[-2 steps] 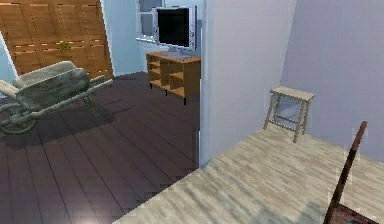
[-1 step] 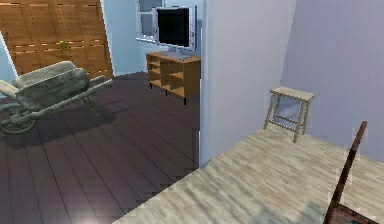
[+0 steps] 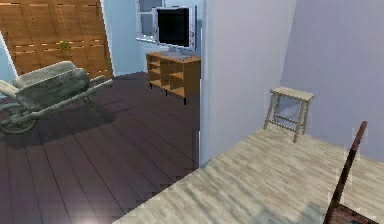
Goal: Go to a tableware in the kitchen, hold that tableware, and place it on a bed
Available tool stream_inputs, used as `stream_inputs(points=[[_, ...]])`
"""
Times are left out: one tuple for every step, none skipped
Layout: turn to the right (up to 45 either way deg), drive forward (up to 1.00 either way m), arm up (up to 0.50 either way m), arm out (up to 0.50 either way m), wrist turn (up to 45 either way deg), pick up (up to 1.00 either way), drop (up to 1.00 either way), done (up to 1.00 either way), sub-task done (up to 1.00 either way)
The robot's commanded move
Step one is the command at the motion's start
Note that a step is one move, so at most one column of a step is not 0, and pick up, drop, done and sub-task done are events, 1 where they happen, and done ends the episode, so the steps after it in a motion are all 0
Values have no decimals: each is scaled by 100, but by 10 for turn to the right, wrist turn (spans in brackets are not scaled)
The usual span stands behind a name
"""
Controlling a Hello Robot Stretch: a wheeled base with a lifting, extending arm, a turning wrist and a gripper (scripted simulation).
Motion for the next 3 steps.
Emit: stream_inputs(points=[[0,0,0,0,450,0,0,0,0],[0,0,0,0,330,0,0,0,0],[0,0,-30,0,0,0,0,0,0]])
